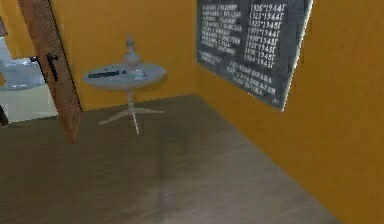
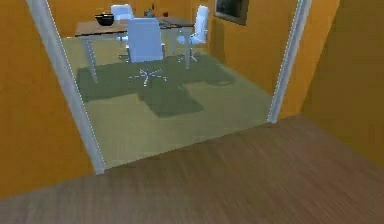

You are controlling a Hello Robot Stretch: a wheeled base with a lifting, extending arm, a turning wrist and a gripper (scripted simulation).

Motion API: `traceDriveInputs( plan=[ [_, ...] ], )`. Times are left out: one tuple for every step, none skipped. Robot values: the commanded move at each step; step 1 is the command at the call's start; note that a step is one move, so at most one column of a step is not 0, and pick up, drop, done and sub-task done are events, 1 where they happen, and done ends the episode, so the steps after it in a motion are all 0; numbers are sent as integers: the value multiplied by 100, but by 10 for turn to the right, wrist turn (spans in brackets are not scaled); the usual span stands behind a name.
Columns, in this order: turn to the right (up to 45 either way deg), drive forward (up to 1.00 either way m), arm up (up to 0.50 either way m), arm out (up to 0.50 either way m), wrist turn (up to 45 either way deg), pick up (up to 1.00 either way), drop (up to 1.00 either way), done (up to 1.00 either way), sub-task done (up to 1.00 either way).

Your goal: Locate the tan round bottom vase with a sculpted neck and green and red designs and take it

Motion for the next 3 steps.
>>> traceDriveInputs(
  plan=[
    [0,100,0,0,0,0,0,0,0],
    [0,100,0,0,0,0,0,0,0],
    [60,0,0,0,0,0,0,0,0]
  ],
)
